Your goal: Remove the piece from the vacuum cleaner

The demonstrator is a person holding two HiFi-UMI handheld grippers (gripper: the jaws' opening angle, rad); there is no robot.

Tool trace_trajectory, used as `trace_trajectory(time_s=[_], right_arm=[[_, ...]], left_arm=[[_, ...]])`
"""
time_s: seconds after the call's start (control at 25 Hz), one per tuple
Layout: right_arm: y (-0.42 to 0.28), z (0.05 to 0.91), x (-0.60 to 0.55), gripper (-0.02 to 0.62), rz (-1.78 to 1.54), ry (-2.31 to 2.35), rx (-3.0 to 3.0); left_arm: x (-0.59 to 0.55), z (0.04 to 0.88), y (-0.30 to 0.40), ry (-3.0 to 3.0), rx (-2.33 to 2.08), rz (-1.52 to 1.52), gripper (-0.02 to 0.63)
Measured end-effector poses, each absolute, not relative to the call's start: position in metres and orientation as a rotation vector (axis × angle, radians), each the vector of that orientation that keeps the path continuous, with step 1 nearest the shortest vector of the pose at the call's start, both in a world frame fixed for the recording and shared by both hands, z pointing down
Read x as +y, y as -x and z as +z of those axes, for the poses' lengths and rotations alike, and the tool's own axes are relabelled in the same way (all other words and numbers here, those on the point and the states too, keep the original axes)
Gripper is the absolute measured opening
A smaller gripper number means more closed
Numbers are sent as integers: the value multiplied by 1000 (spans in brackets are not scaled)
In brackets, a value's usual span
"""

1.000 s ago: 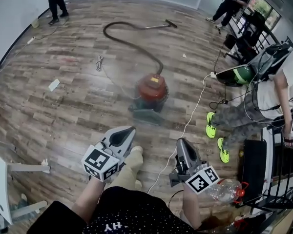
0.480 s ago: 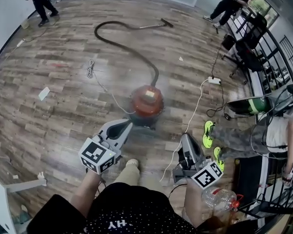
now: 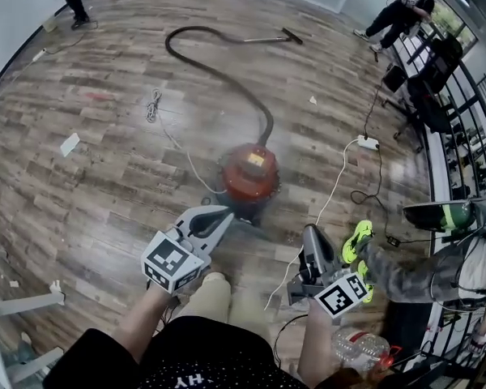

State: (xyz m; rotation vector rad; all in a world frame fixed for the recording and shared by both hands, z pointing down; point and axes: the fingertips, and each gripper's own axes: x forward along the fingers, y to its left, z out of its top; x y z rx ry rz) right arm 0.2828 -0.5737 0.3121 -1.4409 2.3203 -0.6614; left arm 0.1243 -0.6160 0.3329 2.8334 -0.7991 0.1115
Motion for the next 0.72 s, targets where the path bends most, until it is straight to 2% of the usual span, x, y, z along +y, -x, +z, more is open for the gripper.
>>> trace_trajectory(time_s=[0.36,0.72], right_arm=[[-270,426,-604,13,-614,1337,2431],[-281,560,-610,14,-536,1322,2480]], left_arm=[[-631,442,-161,-2898,-789,78,9],[-643,568,-160,-2933,-843,17,9]])
